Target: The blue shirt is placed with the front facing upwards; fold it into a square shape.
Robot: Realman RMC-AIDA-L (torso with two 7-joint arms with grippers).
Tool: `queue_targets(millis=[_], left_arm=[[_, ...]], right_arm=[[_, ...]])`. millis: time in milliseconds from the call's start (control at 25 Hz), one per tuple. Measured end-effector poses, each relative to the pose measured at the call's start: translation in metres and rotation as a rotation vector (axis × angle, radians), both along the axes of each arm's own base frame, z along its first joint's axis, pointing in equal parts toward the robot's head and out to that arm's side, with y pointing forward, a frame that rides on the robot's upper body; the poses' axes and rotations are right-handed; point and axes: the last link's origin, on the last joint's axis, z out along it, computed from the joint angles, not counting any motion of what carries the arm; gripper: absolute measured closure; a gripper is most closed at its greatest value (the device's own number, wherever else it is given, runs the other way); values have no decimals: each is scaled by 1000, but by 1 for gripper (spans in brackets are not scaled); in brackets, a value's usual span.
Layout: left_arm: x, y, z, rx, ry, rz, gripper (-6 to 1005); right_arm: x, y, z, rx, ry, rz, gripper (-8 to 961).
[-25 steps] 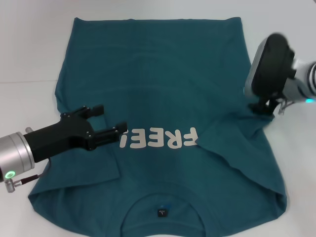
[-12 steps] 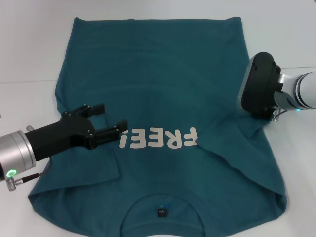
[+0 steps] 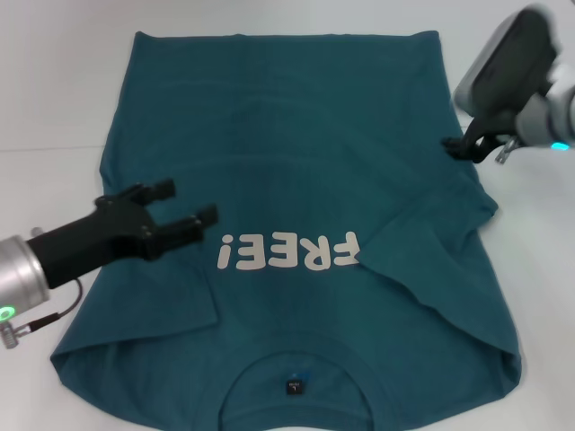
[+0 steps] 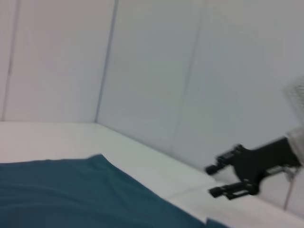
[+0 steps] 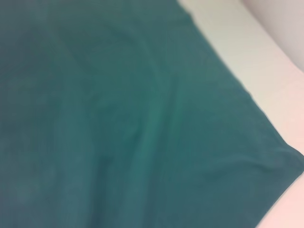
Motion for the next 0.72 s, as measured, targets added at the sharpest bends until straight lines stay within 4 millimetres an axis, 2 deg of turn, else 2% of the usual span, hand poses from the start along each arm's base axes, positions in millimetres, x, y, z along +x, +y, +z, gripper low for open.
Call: queue_targets(millis=[80, 240, 440, 600, 640, 720], left_arm=[[-2, -2, 8, 1, -55, 45, 93], [-9, -10, 21, -34, -130, 136, 92], [-23, -27, 38, -76, -198, 251, 93], [-39, -50, 50, -104, -212, 340, 97], [-39, -50, 50, -104, -212, 340, 98], [-47, -60, 52, -106, -185, 367, 100]], right_arm=[[-6, -8, 15, 8, 122, -41, 365], [-12, -36, 48, -6, 453, -132, 347], [0, -86, 77, -95, 899, -232, 259], [15, -119, 83, -150, 1066, -283, 188], [20, -127, 83, -157, 1082, -299, 170], [29, -141, 81, -170, 1114, -318, 67]])
